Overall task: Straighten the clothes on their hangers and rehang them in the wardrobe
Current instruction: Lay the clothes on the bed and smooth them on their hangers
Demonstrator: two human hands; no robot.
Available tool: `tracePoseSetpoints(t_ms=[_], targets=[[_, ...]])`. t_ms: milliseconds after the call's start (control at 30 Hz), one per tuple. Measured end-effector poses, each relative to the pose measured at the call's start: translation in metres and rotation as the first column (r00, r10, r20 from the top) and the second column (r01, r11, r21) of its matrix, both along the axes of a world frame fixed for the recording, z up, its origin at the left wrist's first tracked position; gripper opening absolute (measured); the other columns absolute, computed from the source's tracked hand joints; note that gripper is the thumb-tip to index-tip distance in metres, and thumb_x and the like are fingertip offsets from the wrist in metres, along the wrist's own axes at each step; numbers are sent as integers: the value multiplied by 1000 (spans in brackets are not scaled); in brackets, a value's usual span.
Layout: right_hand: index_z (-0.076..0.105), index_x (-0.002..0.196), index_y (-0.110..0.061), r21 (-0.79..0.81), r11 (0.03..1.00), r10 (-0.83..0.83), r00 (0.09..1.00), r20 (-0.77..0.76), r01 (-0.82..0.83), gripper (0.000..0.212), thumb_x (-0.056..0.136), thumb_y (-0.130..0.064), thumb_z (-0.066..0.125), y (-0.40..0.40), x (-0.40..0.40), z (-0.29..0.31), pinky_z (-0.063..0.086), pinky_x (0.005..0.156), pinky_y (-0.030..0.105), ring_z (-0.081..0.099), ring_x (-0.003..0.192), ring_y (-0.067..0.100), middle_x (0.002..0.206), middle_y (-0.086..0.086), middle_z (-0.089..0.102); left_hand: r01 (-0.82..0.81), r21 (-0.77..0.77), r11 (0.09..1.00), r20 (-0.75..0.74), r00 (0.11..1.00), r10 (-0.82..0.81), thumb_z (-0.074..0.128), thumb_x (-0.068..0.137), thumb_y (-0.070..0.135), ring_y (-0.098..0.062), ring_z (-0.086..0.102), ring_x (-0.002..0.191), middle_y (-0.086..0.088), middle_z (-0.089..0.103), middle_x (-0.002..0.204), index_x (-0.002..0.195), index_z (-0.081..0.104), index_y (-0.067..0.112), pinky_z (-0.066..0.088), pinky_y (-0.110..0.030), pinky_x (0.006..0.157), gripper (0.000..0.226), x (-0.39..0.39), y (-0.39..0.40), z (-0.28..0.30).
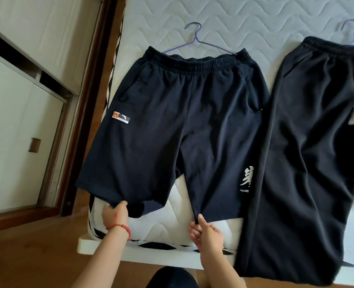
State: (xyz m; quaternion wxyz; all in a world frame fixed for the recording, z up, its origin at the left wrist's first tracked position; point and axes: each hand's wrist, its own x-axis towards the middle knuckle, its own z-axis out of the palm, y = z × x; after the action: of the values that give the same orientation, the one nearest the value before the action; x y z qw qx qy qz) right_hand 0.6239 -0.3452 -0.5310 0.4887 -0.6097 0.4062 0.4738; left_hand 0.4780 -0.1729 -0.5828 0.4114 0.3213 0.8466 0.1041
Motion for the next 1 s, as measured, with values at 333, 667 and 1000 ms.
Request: tracePoseSetpoints(t_ms=[333,667,1000], targets=[[54,97,-4,155,984,81,995,57,-89,22,98,-21,41,-59,4,40,49,60,30,62,64,25,75,16,65,435,-135,890,-72,892,-447,68,72,5,-43,58,103,-28,59,115,121,46,2,50,-44,91,54,10,-76,41],[50,106,-2,103,991,-102,967,234,80,19,97,-16,40,-285,23,113,48,50,24,63,56,20,75,14,61,940,-130,316,150,333,-931,63,83,15,-25,60,101,-10,66,97,81,60,18,40,-21,81,4,16,-249,141],[53,105,-2,-26,910,-388,874,293,413,18,96,-14,43,-490,-50,189,47,36,16,61,36,13,58,9,65,995,-96,11,251,35,-967,54,84,4,-14,53,59,-1,57,63,63,58,17,43,-21,56,25,39,-353,221]])
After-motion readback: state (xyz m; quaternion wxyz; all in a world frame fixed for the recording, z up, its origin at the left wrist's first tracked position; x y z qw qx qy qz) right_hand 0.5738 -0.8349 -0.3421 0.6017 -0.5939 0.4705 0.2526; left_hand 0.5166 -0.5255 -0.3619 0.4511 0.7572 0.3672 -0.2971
